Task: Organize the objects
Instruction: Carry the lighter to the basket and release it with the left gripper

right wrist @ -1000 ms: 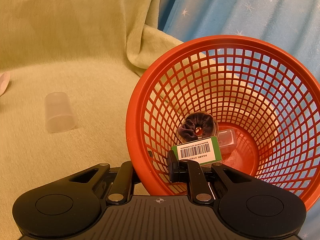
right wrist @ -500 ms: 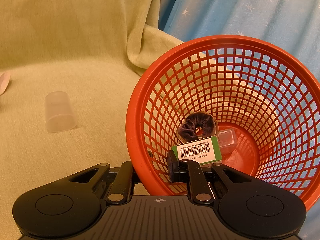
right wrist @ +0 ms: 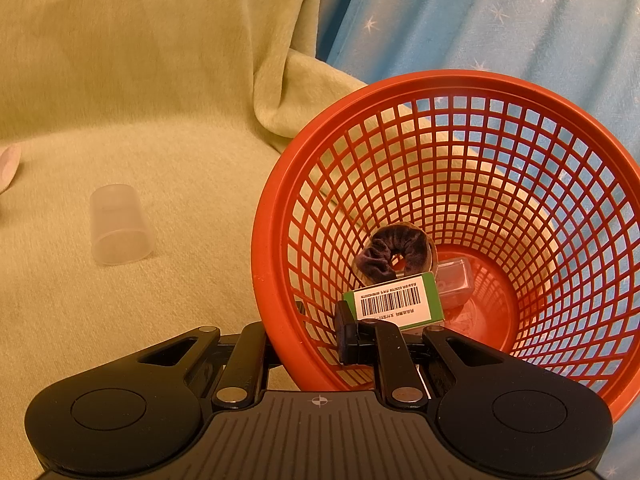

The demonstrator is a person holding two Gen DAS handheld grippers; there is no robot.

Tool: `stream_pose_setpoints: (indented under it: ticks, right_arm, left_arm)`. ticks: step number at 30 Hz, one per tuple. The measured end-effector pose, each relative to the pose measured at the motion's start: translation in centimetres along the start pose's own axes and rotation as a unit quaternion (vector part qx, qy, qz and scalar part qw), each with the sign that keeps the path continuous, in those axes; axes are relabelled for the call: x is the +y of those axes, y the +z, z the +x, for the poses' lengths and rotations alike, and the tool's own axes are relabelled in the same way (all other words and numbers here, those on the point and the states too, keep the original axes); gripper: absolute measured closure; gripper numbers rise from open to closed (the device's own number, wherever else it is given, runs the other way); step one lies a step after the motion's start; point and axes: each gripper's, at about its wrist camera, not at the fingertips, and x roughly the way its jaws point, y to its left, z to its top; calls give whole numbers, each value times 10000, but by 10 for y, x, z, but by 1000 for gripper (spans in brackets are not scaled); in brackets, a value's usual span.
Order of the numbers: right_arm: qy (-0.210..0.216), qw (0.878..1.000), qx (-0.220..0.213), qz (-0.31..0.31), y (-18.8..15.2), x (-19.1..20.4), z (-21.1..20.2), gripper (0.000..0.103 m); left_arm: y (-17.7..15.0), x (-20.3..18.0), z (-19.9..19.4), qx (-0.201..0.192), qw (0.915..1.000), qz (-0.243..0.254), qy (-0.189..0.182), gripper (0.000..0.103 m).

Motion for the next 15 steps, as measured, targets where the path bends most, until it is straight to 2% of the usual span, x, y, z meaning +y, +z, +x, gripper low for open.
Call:
stream_pose_setpoints:
  ticks: [7, 15]
  right_arm:
    - [6, 10000, -4, 7, 0, 0, 0, 91]
    - [11, 10000, -14, 34, 0, -1, -1, 91]
  left_arm:
    - [42, -38, -6, -220, 9954, 510, -783, 85]
    - [95, -119, 0, -501, 9763, 1236, -1704, 85]
